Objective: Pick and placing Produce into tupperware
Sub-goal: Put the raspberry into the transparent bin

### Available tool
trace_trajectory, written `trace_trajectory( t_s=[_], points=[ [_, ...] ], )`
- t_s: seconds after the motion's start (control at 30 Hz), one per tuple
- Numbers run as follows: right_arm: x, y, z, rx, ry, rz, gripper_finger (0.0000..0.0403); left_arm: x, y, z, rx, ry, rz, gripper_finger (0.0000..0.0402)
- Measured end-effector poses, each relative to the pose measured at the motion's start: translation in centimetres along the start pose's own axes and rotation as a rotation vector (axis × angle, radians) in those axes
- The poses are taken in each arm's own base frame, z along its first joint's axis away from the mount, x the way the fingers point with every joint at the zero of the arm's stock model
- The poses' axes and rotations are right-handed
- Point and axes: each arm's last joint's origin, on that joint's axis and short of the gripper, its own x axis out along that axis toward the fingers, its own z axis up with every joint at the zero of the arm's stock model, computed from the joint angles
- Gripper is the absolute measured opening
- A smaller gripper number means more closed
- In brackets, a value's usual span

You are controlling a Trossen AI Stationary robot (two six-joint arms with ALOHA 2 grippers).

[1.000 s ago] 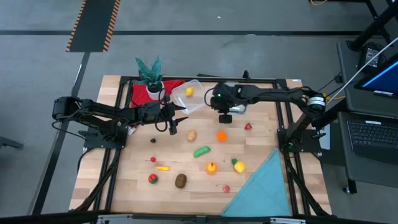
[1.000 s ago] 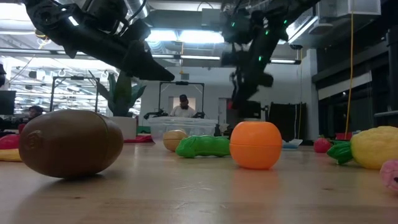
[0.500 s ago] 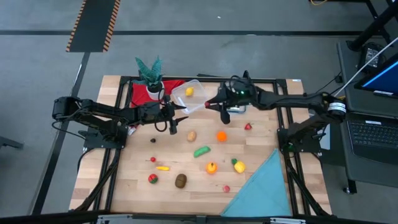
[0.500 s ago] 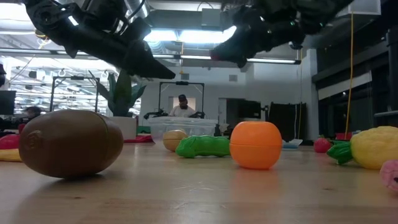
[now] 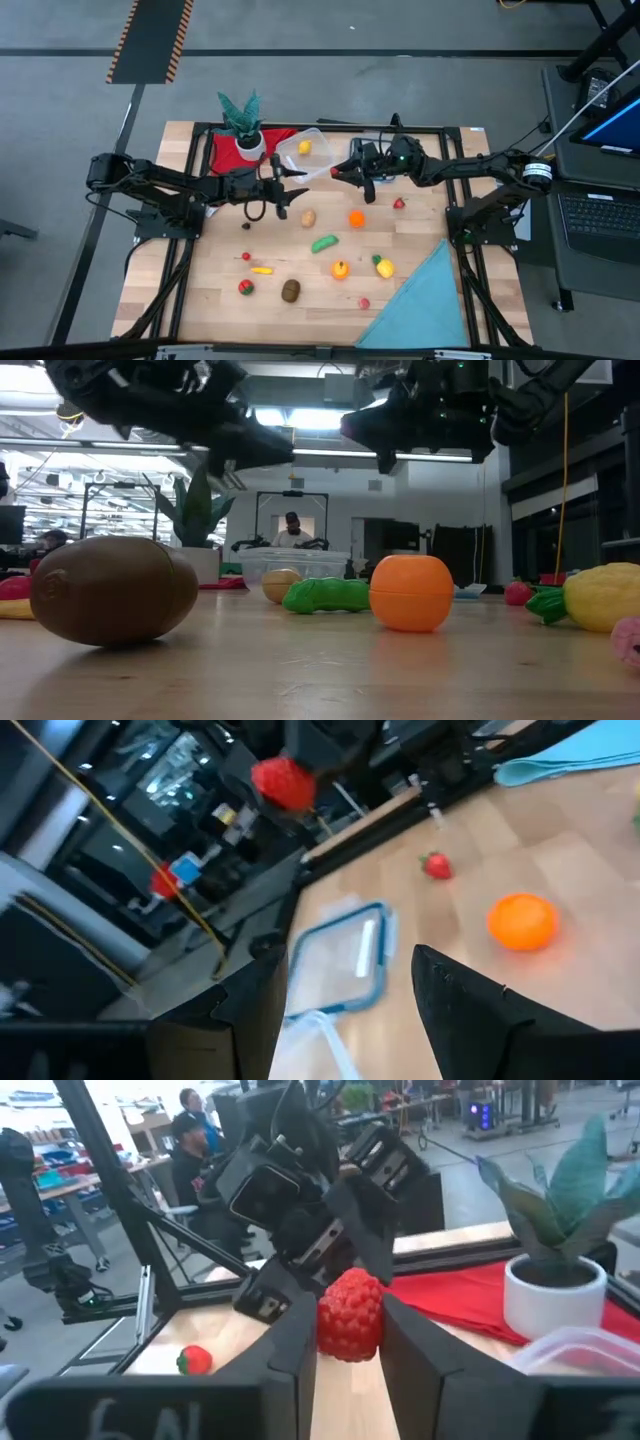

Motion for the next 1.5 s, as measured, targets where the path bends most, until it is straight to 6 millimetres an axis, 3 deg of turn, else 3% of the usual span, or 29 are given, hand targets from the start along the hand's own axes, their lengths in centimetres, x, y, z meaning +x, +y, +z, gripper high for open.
trace_trajectory(
  t_s=[0.3,0.5,0.73,1.2,1.5],
  points=[
    [1.8,-0.2,-1.6,-0.006,-0.101,0.054,0.009,4.8,-0.8,0.8,0.174,0.161,0.111,0.0206],
    [2.3,-0.4,-2.5,-0.003,-0.102,0.061,0.009,6.3,-0.9,1.4,0.209,0.192,0.15,0.0206],
    [2.4,-0.5,-2.7,-0.002,-0.096,0.059,0.009,6.0,-0.2,2.1,0.229,0.228,0.239,0.0206],
    [2.0,-1.1,-2.6,-0.004,-0.082,0.094,0.009,4.4,-2.3,4.9,0.281,0.13,0.182,0.0206],
    [2.0,-0.9,-2.6,0.012,-0.075,0.14,0.009,2.1,-0.8,6.5,0.207,0.109,0.17,0.0206]
  ],
)
